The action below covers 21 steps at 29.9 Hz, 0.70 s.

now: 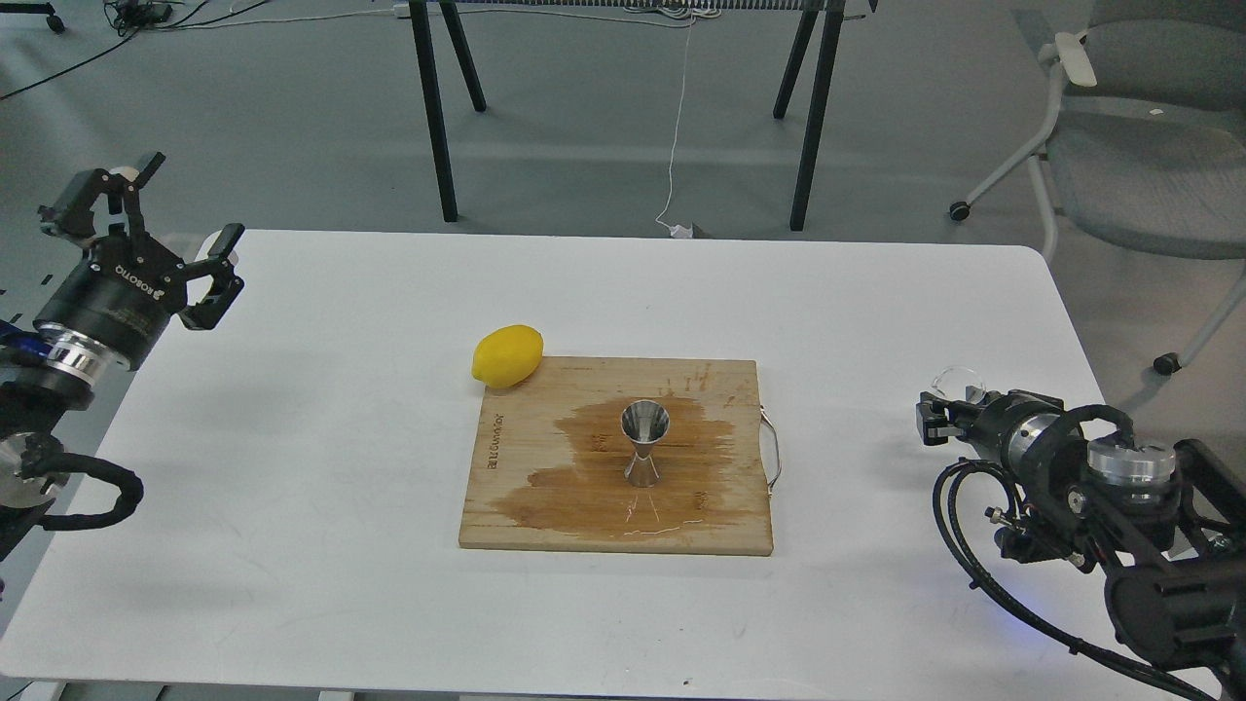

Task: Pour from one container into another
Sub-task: 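Lower the glass onto the table and open the right gripper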

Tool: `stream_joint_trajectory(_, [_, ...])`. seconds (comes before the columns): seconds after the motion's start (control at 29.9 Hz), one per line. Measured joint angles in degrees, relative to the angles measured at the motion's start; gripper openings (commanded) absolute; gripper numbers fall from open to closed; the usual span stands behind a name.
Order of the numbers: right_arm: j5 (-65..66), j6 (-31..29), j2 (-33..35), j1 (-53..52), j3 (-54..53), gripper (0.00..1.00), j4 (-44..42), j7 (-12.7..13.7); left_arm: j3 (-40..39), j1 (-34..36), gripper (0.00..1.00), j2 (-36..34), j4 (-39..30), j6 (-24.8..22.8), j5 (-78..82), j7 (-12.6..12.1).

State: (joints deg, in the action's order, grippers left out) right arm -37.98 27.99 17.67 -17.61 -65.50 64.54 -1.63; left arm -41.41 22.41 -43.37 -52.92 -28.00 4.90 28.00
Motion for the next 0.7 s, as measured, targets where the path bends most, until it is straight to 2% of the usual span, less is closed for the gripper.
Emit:
stream_joint_trajectory(0.3, [0.02, 0.0, 0.0, 0.65, 0.13, 0.46, -3.35, 0.67, 0.0, 0.0, 0.93, -0.02, 0.02, 0.0, 0.02, 0.0])
stream_joint_trajectory(0.7, [0.1, 0.02, -0.82, 0.83, 0.58, 0.58, -5.21, 1.17, 0.1, 0.0, 0.93, 0.03, 0.01, 0.0, 0.02, 0.0])
